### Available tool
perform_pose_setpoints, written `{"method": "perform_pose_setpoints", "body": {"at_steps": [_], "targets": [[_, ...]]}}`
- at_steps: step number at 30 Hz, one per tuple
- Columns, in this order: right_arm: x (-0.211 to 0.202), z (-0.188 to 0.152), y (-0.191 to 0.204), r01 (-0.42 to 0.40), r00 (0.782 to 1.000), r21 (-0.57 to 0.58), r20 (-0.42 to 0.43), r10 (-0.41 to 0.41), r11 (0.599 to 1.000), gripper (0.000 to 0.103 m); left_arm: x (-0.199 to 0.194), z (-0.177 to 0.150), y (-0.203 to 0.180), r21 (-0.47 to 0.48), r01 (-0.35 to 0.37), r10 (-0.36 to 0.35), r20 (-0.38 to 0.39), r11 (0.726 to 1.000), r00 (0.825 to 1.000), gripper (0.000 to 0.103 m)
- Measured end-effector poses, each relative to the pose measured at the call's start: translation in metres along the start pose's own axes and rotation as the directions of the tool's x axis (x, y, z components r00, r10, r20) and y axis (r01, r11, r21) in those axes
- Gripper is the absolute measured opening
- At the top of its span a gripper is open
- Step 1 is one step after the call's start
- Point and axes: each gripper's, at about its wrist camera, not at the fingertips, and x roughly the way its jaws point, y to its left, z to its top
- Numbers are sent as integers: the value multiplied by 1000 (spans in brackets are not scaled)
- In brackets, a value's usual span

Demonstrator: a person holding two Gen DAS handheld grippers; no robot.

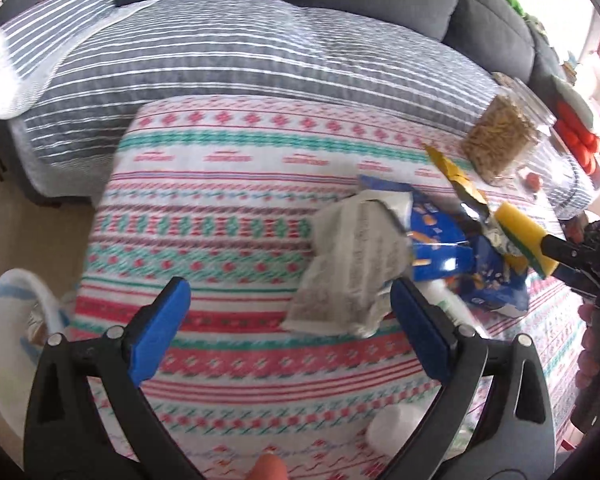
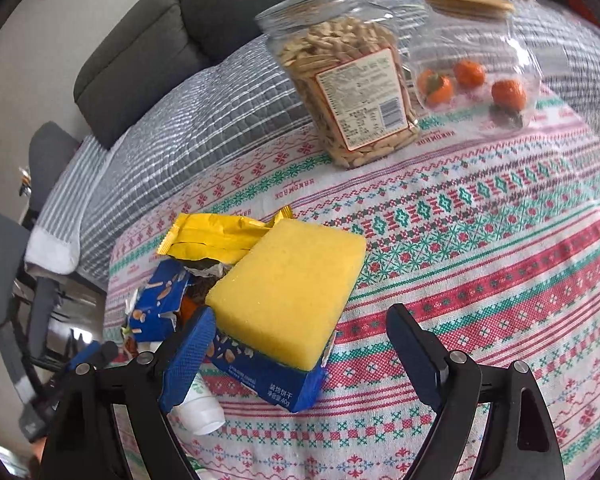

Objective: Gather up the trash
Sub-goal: 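Grasp the crumpled paper wrapper with the left gripper while the right grasps the yellow sponge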

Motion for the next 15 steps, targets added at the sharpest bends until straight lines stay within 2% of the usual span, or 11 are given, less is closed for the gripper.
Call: {"method": "perform_pose_setpoints", "body": {"at_steps": [8, 11, 15], "targets": [[-11, 3, -19, -81, 997, 96, 18, 79, 992, 88, 13, 1, -8, -8, 102, -102, -3, 995, 995, 70], [-8, 3, -24, -89, 996, 125, 12, 88, 988, 88, 20, -1, -9, -8, 105, -105, -22, 994, 994, 55], [-6, 3, -21, -97, 995, 139, 2, 97, 986, 88, 21, -1, -10, 1, 107, -107, -24, 994, 994, 43]]}}
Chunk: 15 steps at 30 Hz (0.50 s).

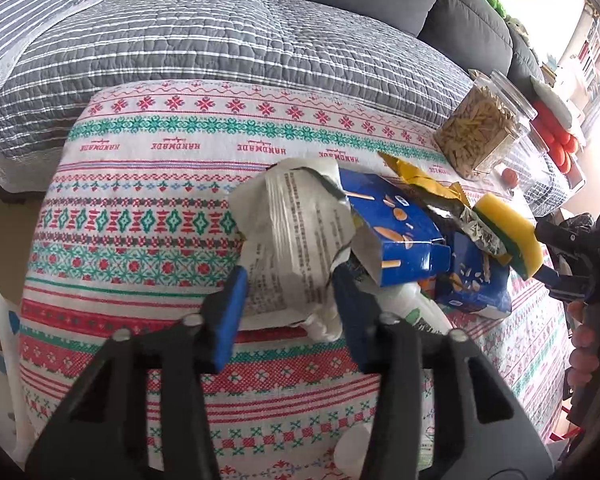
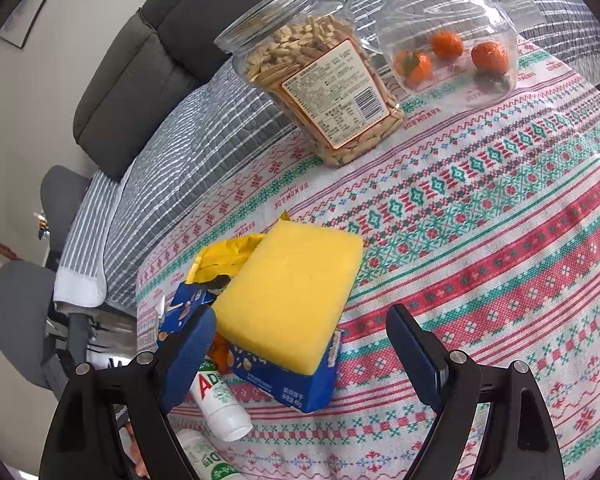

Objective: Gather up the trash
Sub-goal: 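Grasp the crumpled paper wrapper with the left gripper while the right grasps the yellow sponge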

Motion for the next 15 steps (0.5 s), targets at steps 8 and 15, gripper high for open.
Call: {"method": "perform_pose_setpoints", "body": {"at_steps": [8, 15], "targets": [[6, -4, 18, 8, 1000, -26, -10, -9, 1000, 54, -6, 1, -1, 28, -8, 8, 12, 1000, 1000, 29], [-11, -4, 26, 16, 1000, -57, 28, -14, 998, 45, -13, -1, -1, 26, -19, 19, 5, 999, 1000, 27]]}}
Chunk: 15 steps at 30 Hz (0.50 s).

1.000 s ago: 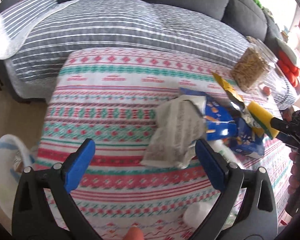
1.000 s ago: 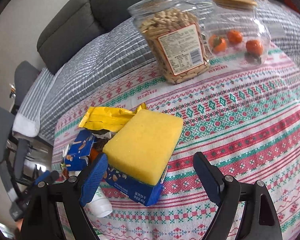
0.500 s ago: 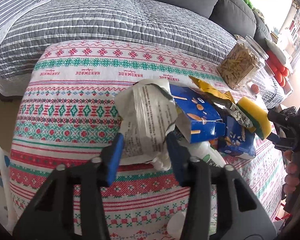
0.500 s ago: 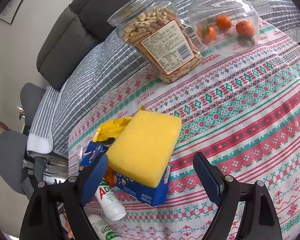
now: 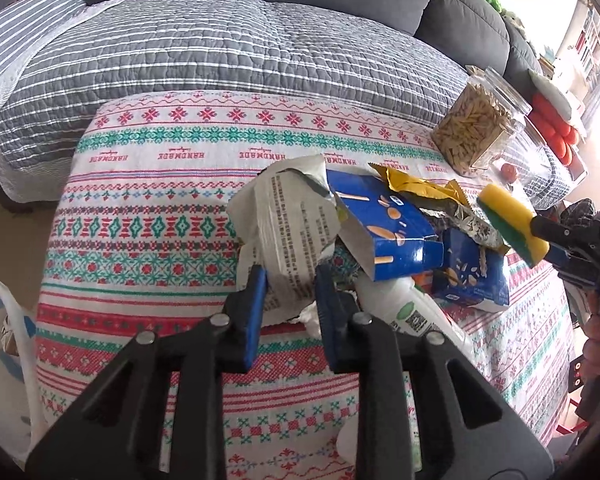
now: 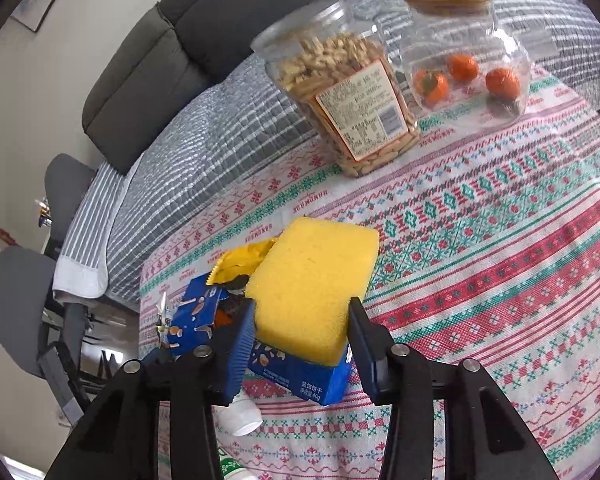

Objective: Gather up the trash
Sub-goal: 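Grasp the crumpled paper wrapper with the left gripper while the right grasps the yellow sponge, then carry the wrapper and sponge over the bucket and release both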

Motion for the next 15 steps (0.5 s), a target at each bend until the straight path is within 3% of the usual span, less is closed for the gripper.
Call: {"method": "perform_pose_setpoints", "body": {"at_steps": [15], "targets": [[-50, -12, 20, -84, 995, -41, 48, 86, 996, 44, -44, -11, 13, -23, 8, -8, 13, 1000, 1000, 26]]}}
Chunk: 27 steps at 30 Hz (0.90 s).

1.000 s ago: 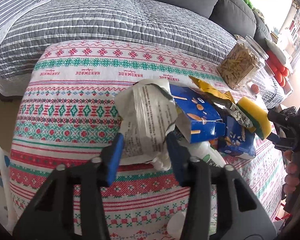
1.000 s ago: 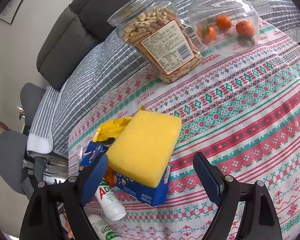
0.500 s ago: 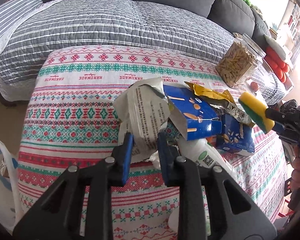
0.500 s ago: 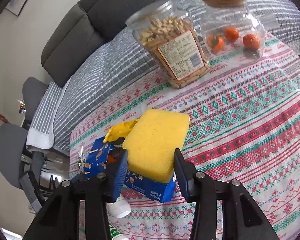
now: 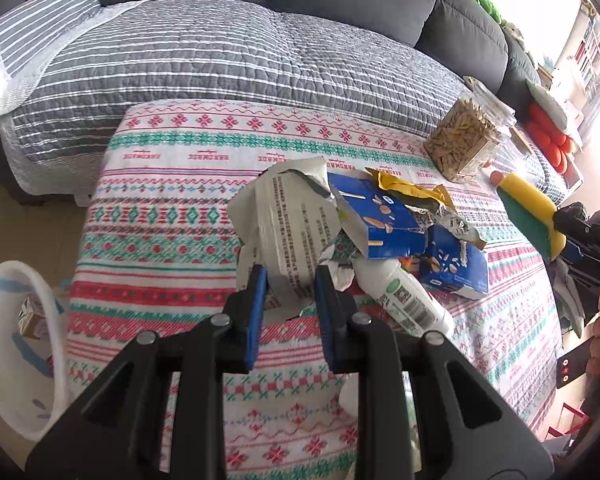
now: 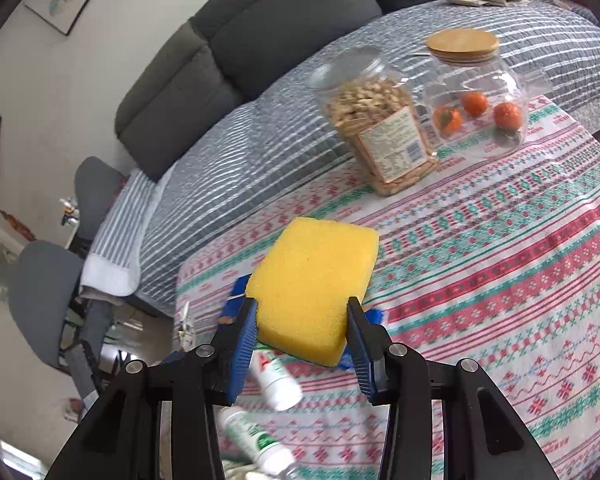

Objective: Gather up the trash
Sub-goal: 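Carry the wrapper and sponge over the bucket and release both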

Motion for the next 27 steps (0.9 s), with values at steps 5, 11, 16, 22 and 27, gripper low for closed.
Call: {"method": "perform_pose_setpoints", "body": {"at_steps": [5, 11, 16, 22, 27], "targets": [[5, -10, 28, -33, 999, -34, -20, 32, 999, 44, -19, -4, 16, -16, -24, 25, 4, 1000, 1000, 26], [21, -29, 80, -78, 995, -114, -67, 70, 990, 44, -46, -16, 61, -93, -96, 95, -7, 991, 995, 26], [40, -42, 119, -98, 992, -165, -94, 83, 981, 44, -70, -30, 107, -172, -153, 152, -17, 973, 988, 26], [67, -65, 158, -125, 985, -214, -147, 94, 969, 44, -85, -49, 160, -250, -220, 211, -60, 943, 976, 26], [89, -85, 184, -134, 978, -264, -190, 85, 955, 44, -82, -63, 191, -291, -261, 235, -121, 921, 964, 26]]}}
